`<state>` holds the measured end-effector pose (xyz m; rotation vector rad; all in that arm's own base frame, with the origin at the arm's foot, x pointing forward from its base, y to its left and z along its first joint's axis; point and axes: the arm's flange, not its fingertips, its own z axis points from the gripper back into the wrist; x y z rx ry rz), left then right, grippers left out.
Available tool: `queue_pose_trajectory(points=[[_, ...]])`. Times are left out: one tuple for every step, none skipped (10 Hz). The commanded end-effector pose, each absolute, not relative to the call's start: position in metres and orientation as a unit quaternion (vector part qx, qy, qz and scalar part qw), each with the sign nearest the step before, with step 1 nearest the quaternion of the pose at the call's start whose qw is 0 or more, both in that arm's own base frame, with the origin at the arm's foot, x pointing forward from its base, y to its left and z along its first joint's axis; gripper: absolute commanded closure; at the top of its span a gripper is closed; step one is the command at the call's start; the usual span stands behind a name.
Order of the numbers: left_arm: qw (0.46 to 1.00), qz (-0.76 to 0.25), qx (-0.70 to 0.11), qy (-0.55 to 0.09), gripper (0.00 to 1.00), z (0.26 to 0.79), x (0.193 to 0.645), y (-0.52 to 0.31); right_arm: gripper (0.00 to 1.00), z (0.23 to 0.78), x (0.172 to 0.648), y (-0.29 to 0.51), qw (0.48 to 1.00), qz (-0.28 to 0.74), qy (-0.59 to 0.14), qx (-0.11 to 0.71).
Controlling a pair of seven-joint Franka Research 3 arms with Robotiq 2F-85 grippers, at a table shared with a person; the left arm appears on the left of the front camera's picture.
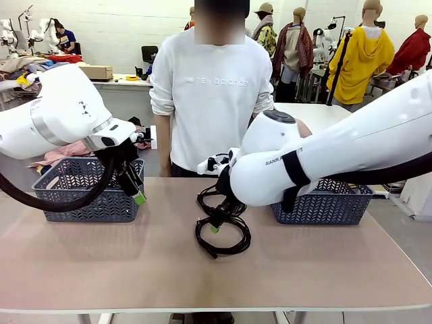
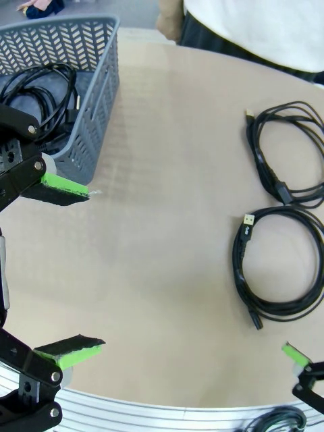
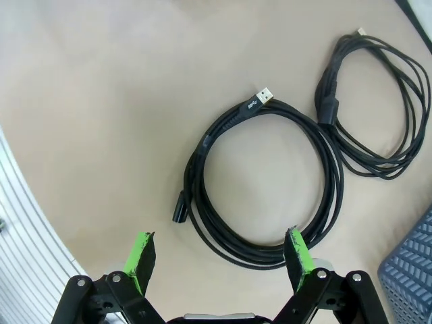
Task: Organize the cables according to human instructions.
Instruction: Pick up a bundle of cables and place it in the basket indicated by the human.
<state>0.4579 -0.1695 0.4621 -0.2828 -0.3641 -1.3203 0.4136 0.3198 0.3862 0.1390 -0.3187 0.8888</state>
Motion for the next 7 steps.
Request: queue_pose_trajectory(points=[[0.766, -0.606, -0.13, -0.169, 0.0, 0.464, 0.459, -0.167, 0.0, 0.382, 0.425, 0.342, 0.902, 0.411, -0.13, 0.043], [0.766, -0.606, -0.13, -0.169, 0.0, 0.464, 0.459, -0.167, 0.0, 0.375, 0.427, 0.35, 0.902, 0.412, -0.121, 0.04], [0.766, -0.606, -0.13, -0.169, 0.0, 0.464, 0.459, -0.167, 0.0, 0.368, 0.428, 0.356, 0.903, 0.413, -0.111, 0.043], [0.766, -0.606, -0.13, -0.169, 0.0, 0.464, 0.459, -0.167, 0.0, 0.362, 0.429, 0.36, 0.903, 0.413, -0.106, 0.05], [0.766, -0.606, -0.13, -0.169, 0.0, 0.464, 0.459, -0.167, 0.0, 0.355, 0.428, 0.366, 0.902, 0.417, -0.097, 0.057], [0.766, -0.606, -0.13, -0.169, 0.0, 0.464, 0.459, -0.167, 0.0, 0.35, 0.428, 0.369, 0.901, 0.419, -0.094, 0.058], [0.766, -0.606, -0.13, -0.169, 0.0, 0.464, 0.459, -0.167, 0.0, 0.341, 0.426, 0.375, 0.9, 0.424, -0.087, 0.056]])
